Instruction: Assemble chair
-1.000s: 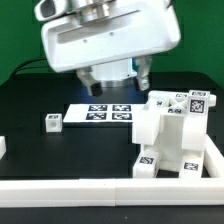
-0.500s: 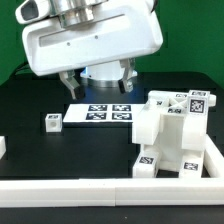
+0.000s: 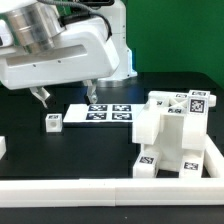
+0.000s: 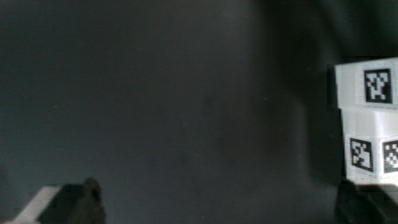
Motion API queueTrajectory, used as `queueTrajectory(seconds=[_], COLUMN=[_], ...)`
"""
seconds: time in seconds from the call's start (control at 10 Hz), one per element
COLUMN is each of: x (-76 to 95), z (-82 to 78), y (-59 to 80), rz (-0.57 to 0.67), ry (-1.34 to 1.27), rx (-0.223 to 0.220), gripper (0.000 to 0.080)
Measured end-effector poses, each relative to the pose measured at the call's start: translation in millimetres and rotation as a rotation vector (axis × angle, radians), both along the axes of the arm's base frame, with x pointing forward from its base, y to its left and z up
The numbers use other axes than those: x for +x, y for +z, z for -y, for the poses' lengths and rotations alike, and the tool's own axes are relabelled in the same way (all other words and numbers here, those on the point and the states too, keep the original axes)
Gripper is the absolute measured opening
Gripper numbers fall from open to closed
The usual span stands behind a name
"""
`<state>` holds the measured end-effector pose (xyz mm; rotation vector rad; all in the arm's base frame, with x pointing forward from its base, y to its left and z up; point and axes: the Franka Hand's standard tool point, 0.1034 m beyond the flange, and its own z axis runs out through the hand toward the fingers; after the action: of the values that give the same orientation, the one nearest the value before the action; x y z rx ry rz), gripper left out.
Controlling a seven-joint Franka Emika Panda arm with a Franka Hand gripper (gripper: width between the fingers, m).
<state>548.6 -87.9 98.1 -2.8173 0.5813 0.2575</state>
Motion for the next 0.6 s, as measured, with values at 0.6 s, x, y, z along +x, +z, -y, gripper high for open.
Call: queueTrajectory(seconds=[0.6], x=[-34.6], z=[35.5], y=[-11.4], rz=[0.126], ry=[0.129], rx=[-0.085], gripper=[0.0649])
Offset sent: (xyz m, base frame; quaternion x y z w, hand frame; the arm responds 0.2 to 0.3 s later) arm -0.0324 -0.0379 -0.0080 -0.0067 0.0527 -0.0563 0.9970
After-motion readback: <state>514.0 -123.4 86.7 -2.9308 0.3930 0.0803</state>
